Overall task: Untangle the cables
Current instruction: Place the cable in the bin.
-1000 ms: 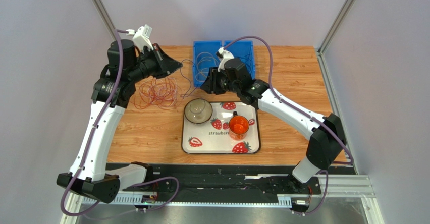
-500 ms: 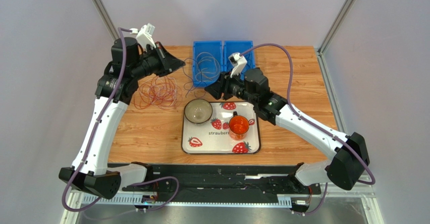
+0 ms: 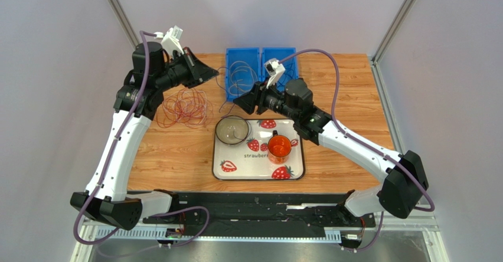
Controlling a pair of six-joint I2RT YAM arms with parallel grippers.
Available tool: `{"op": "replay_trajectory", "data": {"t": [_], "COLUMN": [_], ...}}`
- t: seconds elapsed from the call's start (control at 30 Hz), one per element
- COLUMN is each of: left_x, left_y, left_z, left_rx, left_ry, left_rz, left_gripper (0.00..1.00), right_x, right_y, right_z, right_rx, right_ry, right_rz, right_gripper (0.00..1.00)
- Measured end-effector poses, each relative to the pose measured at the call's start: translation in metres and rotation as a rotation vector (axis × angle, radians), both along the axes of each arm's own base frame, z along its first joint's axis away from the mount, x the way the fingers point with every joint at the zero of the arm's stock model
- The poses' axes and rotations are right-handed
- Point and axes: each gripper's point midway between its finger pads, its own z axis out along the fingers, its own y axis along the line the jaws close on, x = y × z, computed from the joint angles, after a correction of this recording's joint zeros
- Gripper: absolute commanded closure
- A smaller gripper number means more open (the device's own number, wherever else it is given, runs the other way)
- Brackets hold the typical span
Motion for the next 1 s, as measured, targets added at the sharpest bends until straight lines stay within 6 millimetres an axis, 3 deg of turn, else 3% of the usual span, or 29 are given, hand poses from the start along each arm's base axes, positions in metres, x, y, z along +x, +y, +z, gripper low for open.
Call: {"op": "replay_trajectory", "data": {"t": [0.03,0.13,0.2,0.4,0.7,0.77,0.83,0.87,1.0], "left_x": [0.000,0.000,0.000,0.000,0.002,0.004,0.006,0.007,0.003], "left_y": [0.000,-0.001,-0.001,-0.002,0.002,0.006,0.013,0.017,0.036], "left_z": [0.000,0.001,0.002,0.005,0.001,-0.003,-0.009,-0.013,-0.035], "left_rx": [-0.002,-0.006,-0.008,-0.015,0.007,0.024,0.044,0.057,0.111], "left_ry": [-0.001,-0.002,-0.004,-0.014,-0.012,-0.004,0.000,0.001,0.048], "left_rz": [0.000,-0.003,-0.004,-0.008,0.009,0.024,0.047,0.058,0.105], "left_gripper": [1.00,1.00,1.00,1.00,0.97,0.75,0.15,0.07,0.07], "right_x": [0.002,0.007,0.009,0.011,0.014,0.015,0.015,0.016,0.019], "right_y": [0.002,0.006,0.009,0.018,0.017,0.014,0.010,0.007,-0.006], "right_z": [0.000,-0.001,0.000,0.000,0.006,0.008,0.011,0.014,0.037], "right_rx": [-0.001,-0.003,-0.003,0.001,0.000,-0.006,-0.010,-0.007,0.001], "right_ry": [0.001,0.002,-0.001,-0.002,-0.021,-0.032,-0.040,-0.048,-0.082], "right_rz": [-0.002,-0.008,-0.009,-0.003,-0.026,-0.041,-0.059,-0.067,-0.108], "right_gripper": [0.52,0.70,0.73,1.00,1.00,1.00,1.00,1.00,1.00]}}
